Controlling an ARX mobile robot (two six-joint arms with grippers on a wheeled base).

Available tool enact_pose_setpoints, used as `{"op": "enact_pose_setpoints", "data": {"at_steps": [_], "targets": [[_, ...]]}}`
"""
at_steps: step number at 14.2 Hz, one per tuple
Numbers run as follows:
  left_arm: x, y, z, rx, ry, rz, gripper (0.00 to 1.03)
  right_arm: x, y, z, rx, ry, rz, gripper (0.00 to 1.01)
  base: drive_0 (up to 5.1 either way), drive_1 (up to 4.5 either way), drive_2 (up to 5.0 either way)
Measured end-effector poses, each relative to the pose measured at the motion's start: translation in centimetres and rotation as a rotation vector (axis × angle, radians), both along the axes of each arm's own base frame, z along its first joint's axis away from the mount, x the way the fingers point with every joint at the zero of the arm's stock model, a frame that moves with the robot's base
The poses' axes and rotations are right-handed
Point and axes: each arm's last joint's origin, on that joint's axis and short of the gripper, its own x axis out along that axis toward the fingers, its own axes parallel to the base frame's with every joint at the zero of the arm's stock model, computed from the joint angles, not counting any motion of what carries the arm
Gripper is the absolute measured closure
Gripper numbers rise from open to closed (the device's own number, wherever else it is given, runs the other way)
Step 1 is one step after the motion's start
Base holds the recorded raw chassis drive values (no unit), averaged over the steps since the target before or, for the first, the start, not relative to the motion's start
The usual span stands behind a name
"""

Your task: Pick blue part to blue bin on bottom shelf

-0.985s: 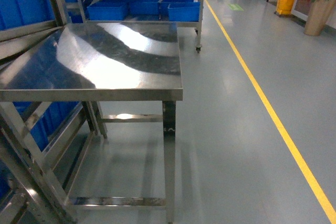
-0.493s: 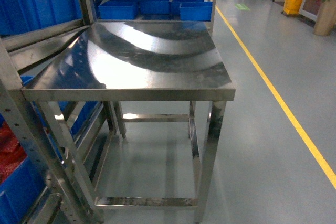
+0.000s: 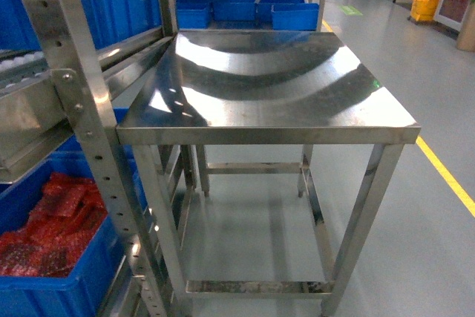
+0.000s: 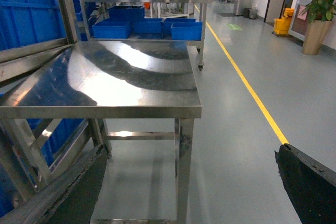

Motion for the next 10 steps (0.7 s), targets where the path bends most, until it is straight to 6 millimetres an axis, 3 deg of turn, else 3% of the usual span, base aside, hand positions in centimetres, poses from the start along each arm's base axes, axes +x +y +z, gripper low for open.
{"op": "enact_pose_setpoints", "data": {"at_steps": [10], "targets": [[0.0, 0.0, 0.0, 0.0, 0.0, 0.0, 0.6, 0.0, 0.0, -0.01, 0.0, 0.001, 0.0, 0.03, -4.9, 2.41, 2.4]]}}
